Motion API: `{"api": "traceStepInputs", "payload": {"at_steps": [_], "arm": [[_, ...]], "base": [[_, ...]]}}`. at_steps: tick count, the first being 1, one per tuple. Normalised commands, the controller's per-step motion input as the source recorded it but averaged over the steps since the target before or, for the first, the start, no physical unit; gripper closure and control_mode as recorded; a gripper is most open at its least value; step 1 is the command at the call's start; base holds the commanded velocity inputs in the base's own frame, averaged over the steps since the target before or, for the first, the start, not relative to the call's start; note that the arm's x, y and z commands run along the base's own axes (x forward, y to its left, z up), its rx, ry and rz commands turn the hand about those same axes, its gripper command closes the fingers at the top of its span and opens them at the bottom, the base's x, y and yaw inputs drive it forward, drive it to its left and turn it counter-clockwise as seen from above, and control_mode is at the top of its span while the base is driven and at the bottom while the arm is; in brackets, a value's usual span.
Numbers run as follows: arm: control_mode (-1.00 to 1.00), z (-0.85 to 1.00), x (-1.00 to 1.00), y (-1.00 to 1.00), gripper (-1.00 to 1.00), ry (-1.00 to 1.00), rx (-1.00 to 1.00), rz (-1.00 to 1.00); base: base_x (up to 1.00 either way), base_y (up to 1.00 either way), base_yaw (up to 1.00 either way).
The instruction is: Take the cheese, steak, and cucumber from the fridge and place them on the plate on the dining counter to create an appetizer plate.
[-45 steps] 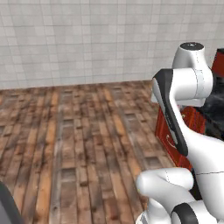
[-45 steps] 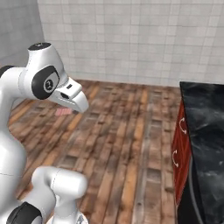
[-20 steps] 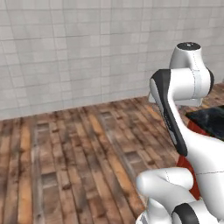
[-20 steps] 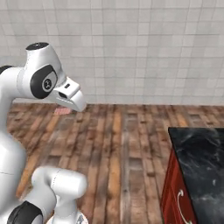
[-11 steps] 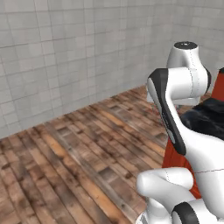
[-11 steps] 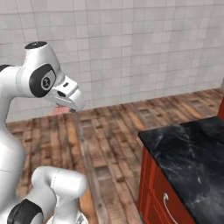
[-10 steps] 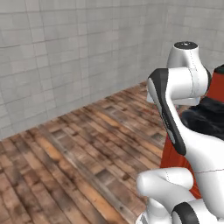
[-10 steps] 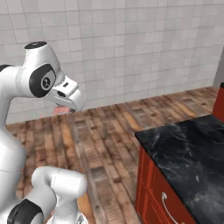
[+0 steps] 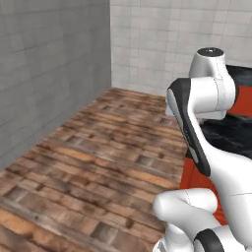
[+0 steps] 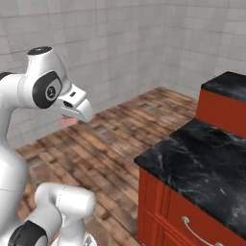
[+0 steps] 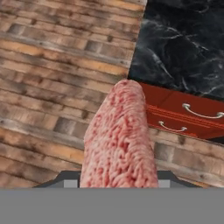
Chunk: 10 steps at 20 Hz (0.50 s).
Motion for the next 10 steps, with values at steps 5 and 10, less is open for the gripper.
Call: {"api": "traceStepInputs", "payload": {"at_steps": [5, 10], "arm": [[1.00, 0.00, 0.00, 0.00, 1.00, 0.00, 0.00, 0.00], [1.00, 0.00, 0.00, 0.00, 1.00, 0.00, 0.00, 0.00]], "base": [[0.59, 0.96, -0.57], [0.68, 1.00, -0.51]]}}
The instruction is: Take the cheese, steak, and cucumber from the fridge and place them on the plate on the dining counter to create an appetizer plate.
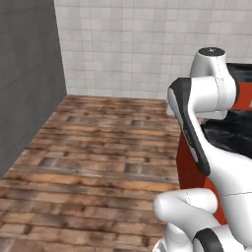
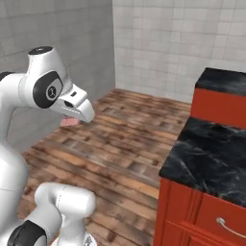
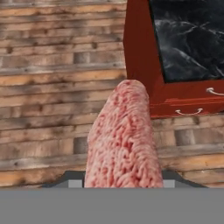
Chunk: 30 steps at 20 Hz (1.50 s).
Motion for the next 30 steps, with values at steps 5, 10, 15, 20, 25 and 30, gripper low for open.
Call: {"api": "traceStepInputs", "payload": {"at_steps": [5, 10, 15, 20, 25, 30], "arm": [[1.00, 0.00, 0.00, 0.00, 1.00, 0.00, 0.00, 0.00], [1.00, 0.00, 0.00, 0.00, 1.00, 0.00, 0.00, 0.00], [1.00, 0.00, 0.00, 0.00, 1.00, 0.00, 0.00, 0.00], [1.00, 0.00, 0.00, 0.00, 1.00, 0.00, 0.00, 0.00], [1.00, 0.00, 0.00, 0.00, 1.00, 0.00, 0.00, 0.00], [1.00, 0.00, 0.00, 0.00, 1.00, 0.00, 0.00, 0.00]], "base": [[0.70, 1.00, -0.50], [0.70, 1.00, -0.51], [0.71, 1.00, -0.51], [0.73, 1.00, -0.47], [0.76, 1.00, -0.47], [0.79, 1.00, -0.46]]}}
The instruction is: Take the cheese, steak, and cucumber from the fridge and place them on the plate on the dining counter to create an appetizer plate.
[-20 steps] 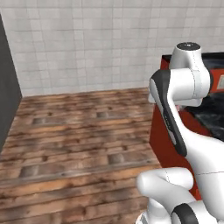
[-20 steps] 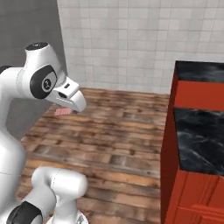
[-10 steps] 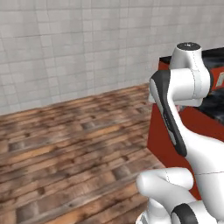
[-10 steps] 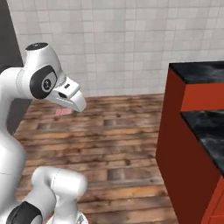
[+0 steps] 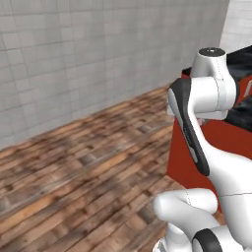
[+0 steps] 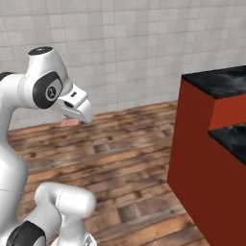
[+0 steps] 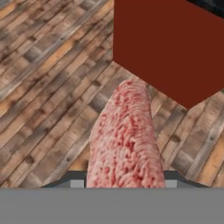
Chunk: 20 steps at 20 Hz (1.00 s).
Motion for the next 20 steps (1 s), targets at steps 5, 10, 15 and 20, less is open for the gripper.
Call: {"api": "traceStepInputs", "payload": {"at_steps": [5, 10, 15, 20], "arm": [[1.00, 0.00, 0.00, 0.00, 1.00, 0.00, 0.00, 0.00], [1.00, 0.00, 0.00, 0.00, 1.00, 0.00, 0.00, 0.00], [1.00, 0.00, 0.00, 0.00, 1.00, 0.00, 0.00, 0.00], [1.00, 0.00, 0.00, 0.00, 1.00, 0.00, 0.00, 0.00]], "base": [[0.86, 1.00, -0.46], [0.90, 1.00, -0.47], [0.89, 1.00, -0.47], [0.90, 1.00, -0.47]]}}
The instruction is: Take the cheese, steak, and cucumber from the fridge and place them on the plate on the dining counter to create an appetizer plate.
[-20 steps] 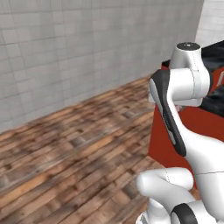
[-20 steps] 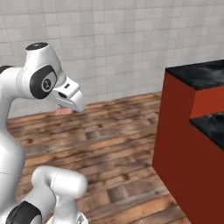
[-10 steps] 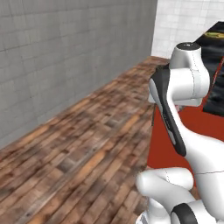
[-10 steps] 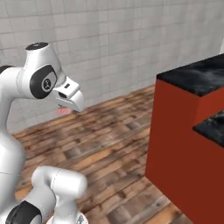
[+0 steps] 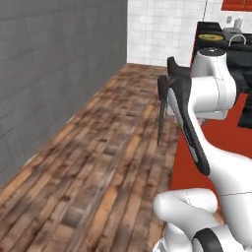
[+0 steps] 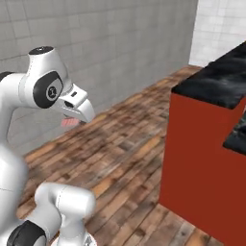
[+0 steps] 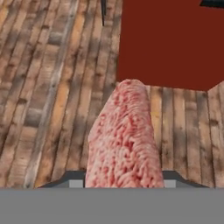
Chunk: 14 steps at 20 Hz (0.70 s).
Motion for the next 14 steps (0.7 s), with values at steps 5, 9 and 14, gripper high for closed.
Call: {"api": "traceStepInputs", "payload": {"at_steps": [5, 9, 14], "arm": [[1.00, 0.00, 0.00, 0.00, 1.00, 0.00, 0.00, 0.00], [1.00, 0.00, 0.00, 0.00, 1.00, 0.00, 0.00, 0.00], [1.00, 0.00, 0.00, 0.00, 1.00, 0.00, 0.00, 0.00]], "base": [[0.89, 1.00, -0.47], [0.89, 1.00, -0.46], [0.90, 1.00, -0.46]]}}
